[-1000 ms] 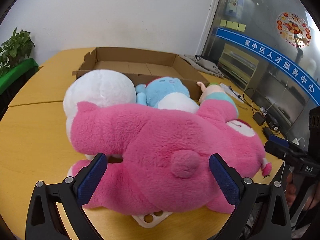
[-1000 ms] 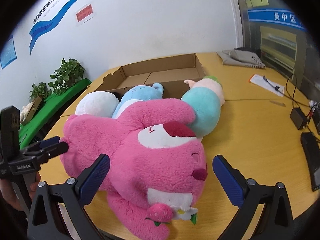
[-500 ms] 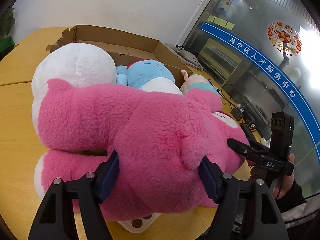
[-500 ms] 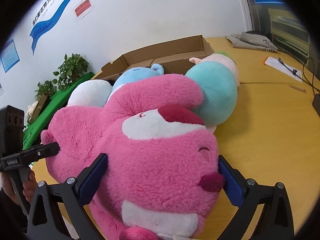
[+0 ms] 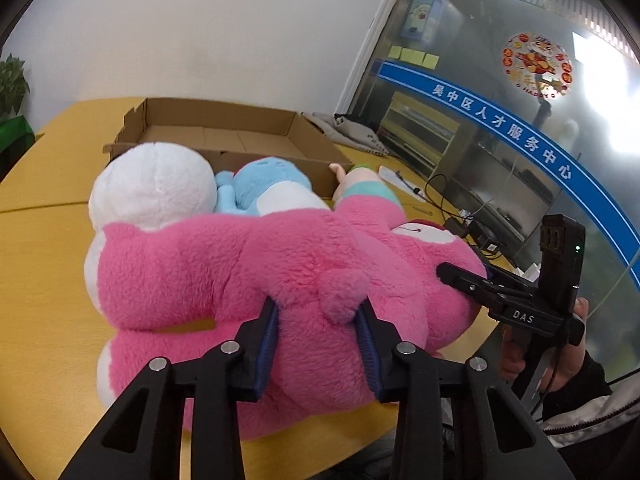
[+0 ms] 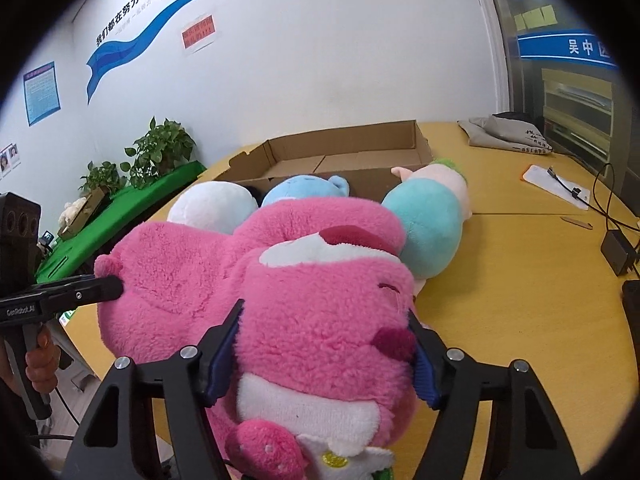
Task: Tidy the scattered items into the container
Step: 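Close the left gripper on the pink bear's body while the right gripper grips its head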
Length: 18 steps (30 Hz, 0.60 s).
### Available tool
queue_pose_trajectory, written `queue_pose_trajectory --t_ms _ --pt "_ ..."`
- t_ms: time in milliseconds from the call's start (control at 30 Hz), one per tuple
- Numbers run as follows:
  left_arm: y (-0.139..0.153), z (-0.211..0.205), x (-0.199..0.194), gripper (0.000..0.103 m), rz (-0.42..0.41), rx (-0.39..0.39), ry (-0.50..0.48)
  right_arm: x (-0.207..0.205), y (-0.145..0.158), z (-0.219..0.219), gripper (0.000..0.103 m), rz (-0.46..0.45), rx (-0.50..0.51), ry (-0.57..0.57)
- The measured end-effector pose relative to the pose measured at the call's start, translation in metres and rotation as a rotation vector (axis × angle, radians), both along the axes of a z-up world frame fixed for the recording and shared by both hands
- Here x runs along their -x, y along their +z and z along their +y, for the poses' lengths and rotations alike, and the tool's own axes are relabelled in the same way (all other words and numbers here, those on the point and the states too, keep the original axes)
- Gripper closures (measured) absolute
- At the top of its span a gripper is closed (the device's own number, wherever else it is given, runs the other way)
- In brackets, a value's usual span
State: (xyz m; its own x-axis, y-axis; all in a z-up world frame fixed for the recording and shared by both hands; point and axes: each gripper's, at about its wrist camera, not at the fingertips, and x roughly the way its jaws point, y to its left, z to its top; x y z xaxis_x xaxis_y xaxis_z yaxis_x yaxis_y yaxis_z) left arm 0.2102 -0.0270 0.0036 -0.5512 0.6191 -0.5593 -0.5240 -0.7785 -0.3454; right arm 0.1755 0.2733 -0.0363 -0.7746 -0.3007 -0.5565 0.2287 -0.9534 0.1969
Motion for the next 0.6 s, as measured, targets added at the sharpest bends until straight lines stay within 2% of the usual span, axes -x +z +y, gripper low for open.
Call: queue_pose_trajectory --t_ms 33,133,167,233,300,333,400,433,467,500,533,567,600 --pt "0.004 0.0 -0.002 0.091 0.014 -0.021 -0.024 -0.003 0.004 -0.001 0.033 0.013 -0.005 -0.005" --pt "0.001 0.01 0.0 0.092 -0.015 -0.056 -0.119 -0.003 0.009 -0.012 0.033 0.024 -0.051 0.01" --pt "-0.006 0.016 0.003 0.091 -0.03 -0.023 -0.12 0.001 0.005 -0.015 0.033 0.003 -0.067 0.002" --pt "-0.022 0.024 0.011 0.091 -0.058 0.047 -0.068 0.011 -0.008 -0.014 0.032 -0.056 -0.038 -0.015" --pt "-0.028 0.017 0.013 0.091 -0.09 -0.022 -0.077 0.019 -0.023 -0.008 0.02 -0.111 -0.016 -0.04" --pt "-0.027 0.013 0.013 0.087 -0.094 -0.045 -0.072 0.02 -0.028 -0.006 0.018 -0.116 -0.019 -0.047" --pt "-0.024 0.005 0.011 0.075 -0.084 -0.065 -0.067 0.019 -0.03 -0.001 0.015 -0.115 0.005 -0.043" --pt "-0.021 0.002 0.01 0.063 -0.082 -0.085 -0.073 0.02 -0.031 0.0 0.014 -0.122 0.018 -0.044" --pt "-0.02 -0.001 0.01 0.046 -0.082 -0.11 -0.081 0.021 -0.032 0.001 0.011 -0.127 0.022 -0.049" --pt "-0.019 -0.002 0.011 0.037 -0.08 -0.13 -0.084 0.022 -0.033 0.001 0.005 -0.132 0.021 -0.057" --pt "-0.017 -0.003 0.011 0.022 -0.072 -0.139 -0.075 0.023 -0.034 0.001 0.0 -0.137 0.018 -0.065" --pt "-0.014 -0.004 0.01 0.006 -0.055 -0.129 -0.045 0.024 -0.035 0.001 0.0 -0.142 0.019 -0.062" --pt "-0.011 -0.007 0.009 0.0 -0.03 -0.112 -0.003 0.023 -0.036 0.001 0.0 -0.143 0.023 -0.056"
